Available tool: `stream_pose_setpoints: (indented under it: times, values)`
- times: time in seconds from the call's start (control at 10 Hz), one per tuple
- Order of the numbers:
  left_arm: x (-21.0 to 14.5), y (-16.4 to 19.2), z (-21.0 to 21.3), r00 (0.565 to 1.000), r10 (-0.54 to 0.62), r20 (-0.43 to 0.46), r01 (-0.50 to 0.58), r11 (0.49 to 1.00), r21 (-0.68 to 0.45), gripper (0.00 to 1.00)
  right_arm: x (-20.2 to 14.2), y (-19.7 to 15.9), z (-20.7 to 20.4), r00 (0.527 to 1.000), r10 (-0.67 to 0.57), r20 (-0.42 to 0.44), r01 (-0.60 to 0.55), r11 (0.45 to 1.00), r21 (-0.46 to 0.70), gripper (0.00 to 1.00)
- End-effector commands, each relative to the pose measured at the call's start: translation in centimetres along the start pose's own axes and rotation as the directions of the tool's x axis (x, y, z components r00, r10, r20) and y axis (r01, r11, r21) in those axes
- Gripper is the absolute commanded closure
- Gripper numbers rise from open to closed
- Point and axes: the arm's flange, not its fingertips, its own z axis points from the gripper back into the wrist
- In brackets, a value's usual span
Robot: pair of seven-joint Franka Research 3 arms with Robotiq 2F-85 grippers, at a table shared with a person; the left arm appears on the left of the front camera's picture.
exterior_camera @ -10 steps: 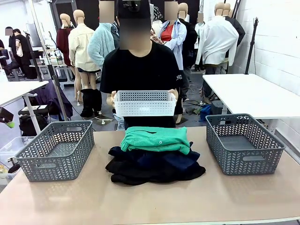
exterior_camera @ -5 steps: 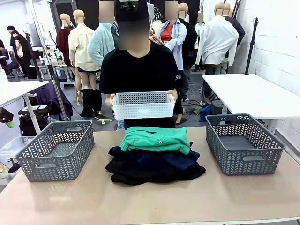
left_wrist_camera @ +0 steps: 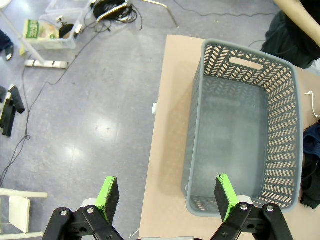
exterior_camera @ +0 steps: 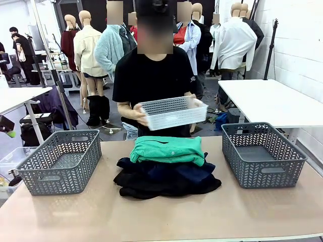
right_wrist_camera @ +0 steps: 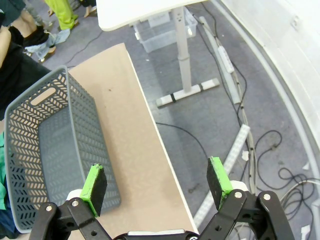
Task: Sort the tops and bottoms.
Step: Lift clothes from the center of the table with your left hand.
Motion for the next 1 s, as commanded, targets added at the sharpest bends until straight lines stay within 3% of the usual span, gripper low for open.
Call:
stream_pose_setpoints:
  times: [0.0,0.9]
  values:
    - [-0.22,0.13,-0.01,1.0,-0.009,0.006,0.009,1.0,0.008,0.0,-0.09,-0.2,-0.03,1.0,0.005,-0.001,-0.005,1.0,0.006,0.0]
    - [-0.22,0.13,-0.01,1.0,-0.009,0.006,0.009,1.0,0.008,0.0,-0.09,-0.2,-0.03,1.0,0.005,-0.001,-0.005,1.0,0.006,0.0]
